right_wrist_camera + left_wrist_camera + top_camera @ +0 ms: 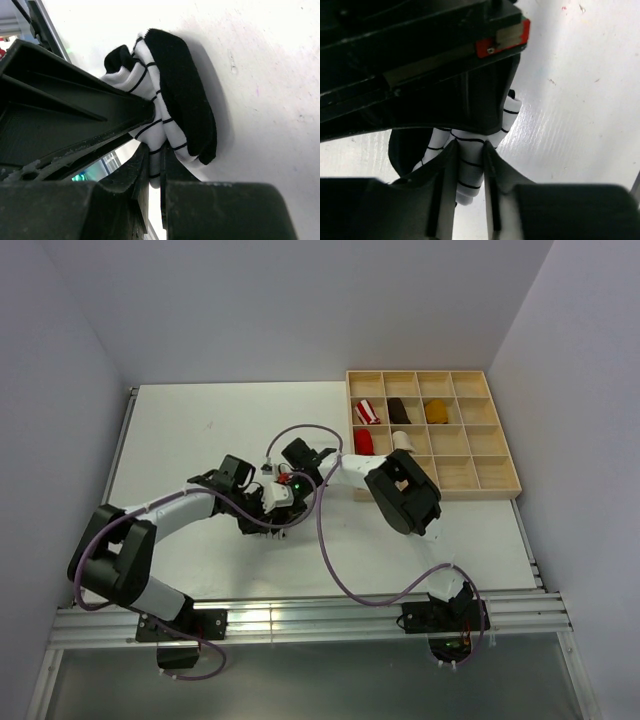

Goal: Roll the socks
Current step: Roll the sock at the center of the board.

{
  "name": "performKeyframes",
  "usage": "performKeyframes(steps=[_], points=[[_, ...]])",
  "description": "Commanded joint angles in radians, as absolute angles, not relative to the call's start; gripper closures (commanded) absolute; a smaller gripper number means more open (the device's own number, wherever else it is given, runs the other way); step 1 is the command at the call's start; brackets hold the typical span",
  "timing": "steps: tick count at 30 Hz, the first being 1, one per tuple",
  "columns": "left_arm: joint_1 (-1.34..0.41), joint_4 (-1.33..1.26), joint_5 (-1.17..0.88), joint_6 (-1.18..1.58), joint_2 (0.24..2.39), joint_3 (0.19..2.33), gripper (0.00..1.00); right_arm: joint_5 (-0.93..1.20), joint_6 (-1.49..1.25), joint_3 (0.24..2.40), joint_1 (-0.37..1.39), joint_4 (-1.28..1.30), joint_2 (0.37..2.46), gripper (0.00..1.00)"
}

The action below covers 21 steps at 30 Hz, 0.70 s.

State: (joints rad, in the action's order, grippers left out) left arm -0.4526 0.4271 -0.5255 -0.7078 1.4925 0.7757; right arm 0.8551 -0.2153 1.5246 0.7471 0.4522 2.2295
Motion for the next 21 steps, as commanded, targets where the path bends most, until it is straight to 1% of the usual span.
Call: performKeyframes(steps=[1, 2, 4, 5, 9, 12, 13, 16, 21], points=[[-0.440, 0.390, -0.503, -0.669, 1.526, 0.807, 0.75, 0.741, -0.190, 1.463, 0.739, 0.491, 2.238, 1.00], [-0.431, 0.402, -0.511, -0.667, 1.535, 0.813, 0.80, 0.741, -0.192, 1.459, 0.739, 0.488, 2.235, 1.00], [-0.419, 0.416, -0.520, -0.657, 1.560, 0.833, 0.84, 0.742, -0.195, 1.444, 0.739, 0.477, 2.227, 1.00], [-0.414, 0.435, -0.528, -0.652, 1.581, 0.841, 0.88, 0.736, -0.195, 1.437, 0.739, 0.473, 2.224, 1.00], [-0.391, 0.512, -0.577, -0.641, 1.638, 0.896, 0.95, 0.732, -0.213, 1.402, 0.736, 0.437, 2.201, 0.97], [-0.361, 0.599, -0.621, -0.647, 1.695, 0.968, 1.00, 0.706, -0.232, 1.379, 0.733, 0.396, 2.177, 0.90], [-0.356, 0.624, -0.626, -0.649, 1.715, 0.988, 1.00, 0.700, -0.245, 1.371, 0.732, 0.381, 2.169, 0.83], [-0.331, 0.714, -0.660, -0.664, 1.787, 1.051, 1.00, 0.669, -0.288, 1.321, 0.729, 0.307, 2.122, 0.70], [-0.310, 0.790, -0.687, -0.667, 1.874, 1.114, 1.00, 0.597, -0.350, 1.233, 0.724, 0.210, 2.024, 0.63]])
